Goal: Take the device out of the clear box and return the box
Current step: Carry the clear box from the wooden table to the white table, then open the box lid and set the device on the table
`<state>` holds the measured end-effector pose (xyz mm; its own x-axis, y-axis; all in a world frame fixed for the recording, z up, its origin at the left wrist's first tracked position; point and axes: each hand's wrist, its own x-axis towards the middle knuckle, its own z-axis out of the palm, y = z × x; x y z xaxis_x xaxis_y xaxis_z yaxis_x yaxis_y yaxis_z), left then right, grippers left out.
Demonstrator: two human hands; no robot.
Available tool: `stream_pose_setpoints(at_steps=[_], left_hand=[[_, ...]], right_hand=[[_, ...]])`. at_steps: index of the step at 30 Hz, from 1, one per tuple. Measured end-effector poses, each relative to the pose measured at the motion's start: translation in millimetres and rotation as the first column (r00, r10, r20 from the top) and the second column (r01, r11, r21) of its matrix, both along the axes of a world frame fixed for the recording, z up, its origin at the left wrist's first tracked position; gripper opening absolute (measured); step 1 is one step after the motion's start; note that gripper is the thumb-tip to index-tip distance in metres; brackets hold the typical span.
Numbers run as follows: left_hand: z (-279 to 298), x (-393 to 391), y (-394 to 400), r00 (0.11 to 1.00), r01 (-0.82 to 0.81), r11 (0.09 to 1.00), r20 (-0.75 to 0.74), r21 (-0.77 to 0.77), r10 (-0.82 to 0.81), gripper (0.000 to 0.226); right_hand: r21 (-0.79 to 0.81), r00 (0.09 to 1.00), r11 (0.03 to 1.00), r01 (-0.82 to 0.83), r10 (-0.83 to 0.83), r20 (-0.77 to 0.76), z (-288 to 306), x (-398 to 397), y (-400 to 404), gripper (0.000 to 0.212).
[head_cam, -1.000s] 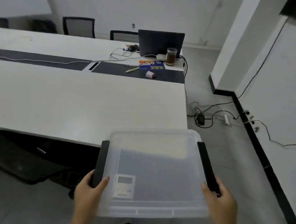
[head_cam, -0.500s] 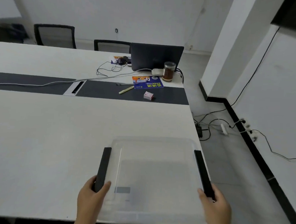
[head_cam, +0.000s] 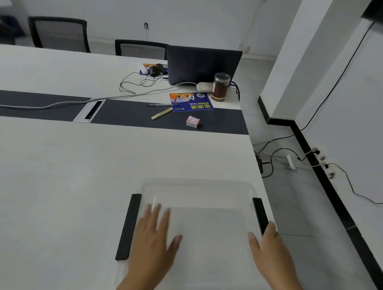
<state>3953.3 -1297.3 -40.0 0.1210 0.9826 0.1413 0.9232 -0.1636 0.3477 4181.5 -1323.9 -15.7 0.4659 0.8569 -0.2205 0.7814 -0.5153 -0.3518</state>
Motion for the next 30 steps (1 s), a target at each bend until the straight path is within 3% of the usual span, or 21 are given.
stream_pose_setpoints(at_steps=[3,8,13,16,18,21,24,26,28,30], left_hand=[[-5,12,4,0.992,0.046,0.989,-0.111,-0.143,-0.062,0.058],[-6,11,4,0.991,0.032,0.974,-0.12,-0.225,-0.06,0.058],[1,13,3,0.985,0.004,0.964,-0.165,-0.267,-0.05,0.066],[1,14,2,0.987,0.003,0.962,-0.153,-0.273,-0.046,0.073],[1,14,1,0.983,-0.001,0.958,-0.174,-0.287,-0.051,0.068],[1,13,2,0.982,0.017,0.966,-0.18,-0.257,-0.065,0.061],[-3,12,3,0.995,0.005,0.994,-0.095,-0.112,-0.016,0.062],[-1,12,2,0.999,-0.02,1.0,0.034,-0.018,0.021,0.067],[8,6,2,0.989,-0.127,0.992,0.082,0.029,0.124,0.053],[13,-7,4,0.955,-0.292,0.956,0.041,-0.029,0.293,0.048]], right_hand=[[-0.042,0.998,0.998,-0.054,0.055,0.037,-3,5,4,0.037],[0.013,0.989,0.991,-0.133,0.132,0.066,-6,11,1,0.019],[0.063,0.974,0.995,-0.08,0.091,-0.208,-4,19,-1,0.016],[0.093,0.904,0.994,0.05,-0.005,-0.428,-2,31,-5,0.024],[0.082,0.894,0.994,0.075,-0.031,-0.447,-4,38,-6,0.026],[0.079,0.957,0.994,0.069,-0.043,-0.285,-5,37,-2,0.041],[0.244,0.992,0.967,-0.066,0.09,-0.086,-5,17,4,0.071],[0.217,0.973,0.949,-0.23,0.229,0.028,-9,-8,12,0.075],[0.153,0.915,0.909,-0.389,0.36,0.183,-9,-29,18,0.078],[0.09,0.862,0.87,-0.485,0.458,0.217,-17,-36,23,0.103]])
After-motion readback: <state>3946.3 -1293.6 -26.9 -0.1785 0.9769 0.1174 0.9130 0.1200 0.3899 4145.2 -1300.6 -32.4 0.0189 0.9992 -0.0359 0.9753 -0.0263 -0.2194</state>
